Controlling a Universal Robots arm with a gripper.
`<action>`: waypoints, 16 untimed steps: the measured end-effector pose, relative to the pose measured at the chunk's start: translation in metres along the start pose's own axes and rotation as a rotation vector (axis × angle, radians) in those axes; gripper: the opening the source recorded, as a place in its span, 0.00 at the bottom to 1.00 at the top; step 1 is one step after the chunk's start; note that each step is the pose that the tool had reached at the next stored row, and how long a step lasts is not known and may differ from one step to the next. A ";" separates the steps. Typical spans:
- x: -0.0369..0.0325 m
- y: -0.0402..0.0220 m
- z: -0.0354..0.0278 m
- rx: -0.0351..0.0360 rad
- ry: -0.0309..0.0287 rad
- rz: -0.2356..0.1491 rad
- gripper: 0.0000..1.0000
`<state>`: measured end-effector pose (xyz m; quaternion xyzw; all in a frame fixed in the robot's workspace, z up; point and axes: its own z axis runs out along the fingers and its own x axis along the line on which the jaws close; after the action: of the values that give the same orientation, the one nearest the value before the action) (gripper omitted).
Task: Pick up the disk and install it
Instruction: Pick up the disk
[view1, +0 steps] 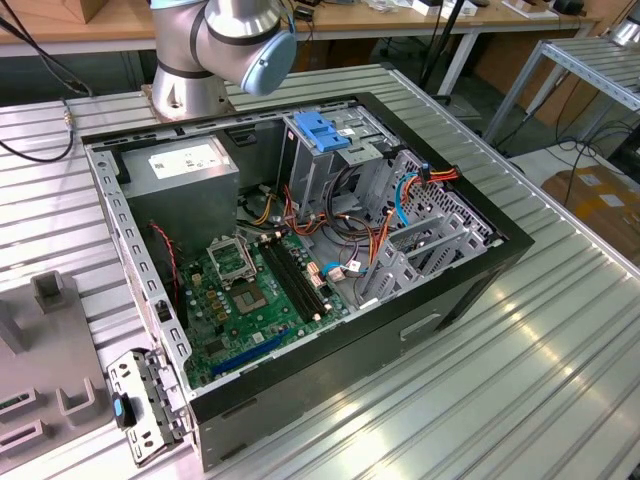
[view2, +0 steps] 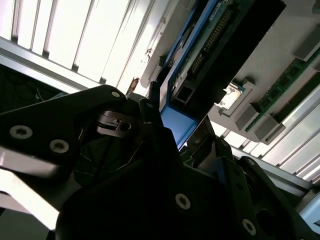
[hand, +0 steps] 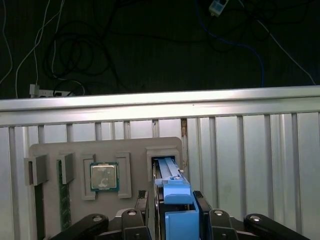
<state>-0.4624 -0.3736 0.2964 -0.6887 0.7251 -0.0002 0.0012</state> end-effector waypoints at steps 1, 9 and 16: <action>0.0000 0.0000 0.0000 0.0000 0.0000 0.000 0.48; 0.0000 0.0000 0.0000 0.0003 0.0000 0.000 0.37; 0.0002 0.0000 0.0000 0.0004 -0.0001 -0.036 0.37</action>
<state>-0.4624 -0.3737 0.2964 -0.7016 0.7125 -0.0003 0.0014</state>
